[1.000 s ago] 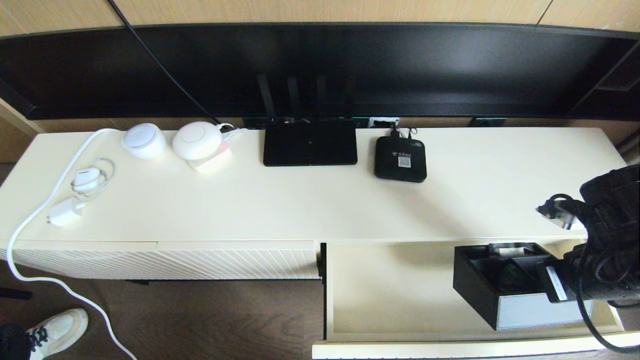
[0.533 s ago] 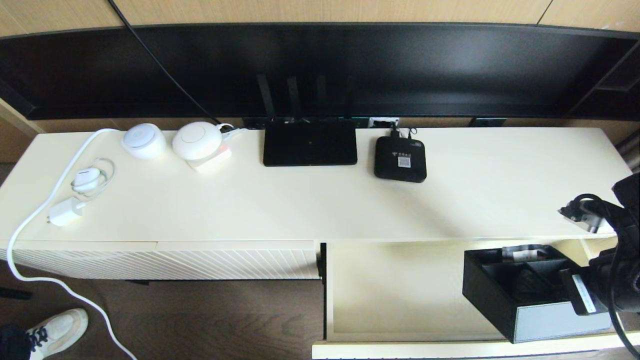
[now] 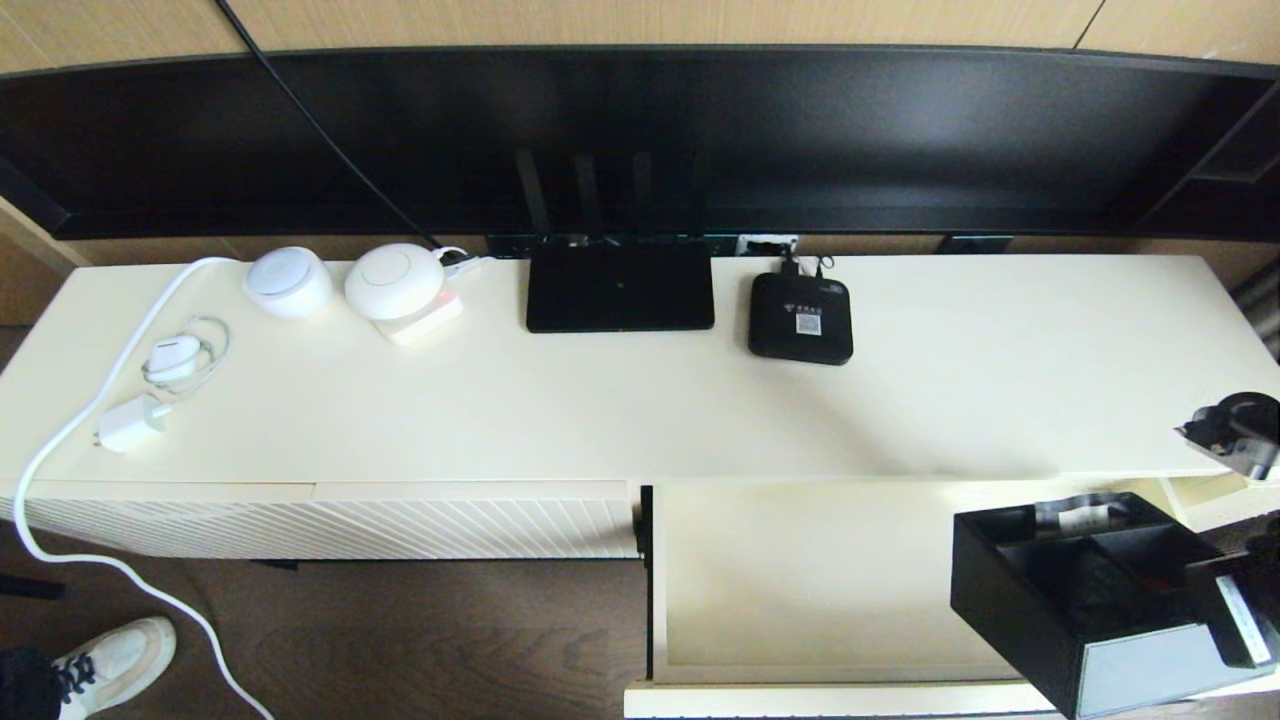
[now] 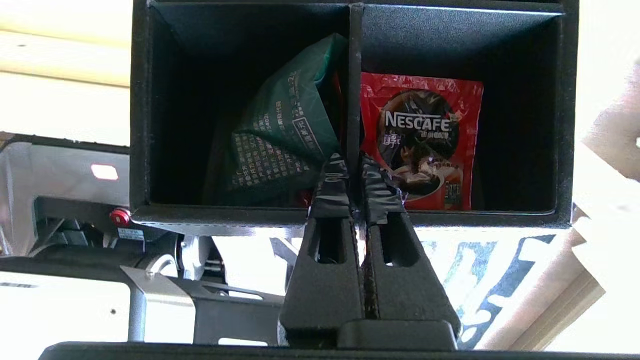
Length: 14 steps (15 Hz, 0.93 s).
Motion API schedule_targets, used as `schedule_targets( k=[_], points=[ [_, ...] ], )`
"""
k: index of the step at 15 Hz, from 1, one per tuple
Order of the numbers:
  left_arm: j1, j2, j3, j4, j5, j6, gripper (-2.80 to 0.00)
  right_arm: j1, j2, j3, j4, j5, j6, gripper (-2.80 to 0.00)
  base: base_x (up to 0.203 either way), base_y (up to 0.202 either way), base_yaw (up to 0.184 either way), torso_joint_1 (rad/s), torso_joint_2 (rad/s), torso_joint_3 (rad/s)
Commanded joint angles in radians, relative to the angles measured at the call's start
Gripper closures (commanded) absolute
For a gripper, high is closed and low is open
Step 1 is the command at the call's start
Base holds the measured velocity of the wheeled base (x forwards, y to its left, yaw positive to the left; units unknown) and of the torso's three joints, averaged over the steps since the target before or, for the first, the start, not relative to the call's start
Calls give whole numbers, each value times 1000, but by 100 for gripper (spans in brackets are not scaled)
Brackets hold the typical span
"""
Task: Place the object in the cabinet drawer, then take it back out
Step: Take the storage box out of the drawer and put it on the table
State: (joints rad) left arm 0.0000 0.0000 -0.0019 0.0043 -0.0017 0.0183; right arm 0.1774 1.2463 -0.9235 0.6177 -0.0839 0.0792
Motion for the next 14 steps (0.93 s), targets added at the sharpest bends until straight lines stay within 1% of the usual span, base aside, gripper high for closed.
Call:
schedule_targets(
  k=[1, 8, 10, 11, 14],
  points=[
    [0, 0, 0, 0, 0, 0, 0, 0, -34, -7, 7, 0, -1, 0, 0, 0, 0, 0, 0, 0],
    [0, 0, 0, 0, 0, 0, 0, 3, -109, -67, 77, 1, -23, 0, 0, 0, 0, 0, 0, 0],
    [0, 0, -1, 0, 0, 0, 0, 4, -139, -68, 77, 2, -59, 0, 0, 0, 0, 0, 0, 0],
    [0, 0, -1, 0, 0, 0, 0, 5, -145, -69, 77, 3, -64, 0, 0, 0, 0, 0, 0, 0],
    [0, 0, 0, 0, 0, 0, 0, 4, -137, -105, 74, 4, -54, 0, 0, 0, 0, 0, 0, 0]
  ],
)
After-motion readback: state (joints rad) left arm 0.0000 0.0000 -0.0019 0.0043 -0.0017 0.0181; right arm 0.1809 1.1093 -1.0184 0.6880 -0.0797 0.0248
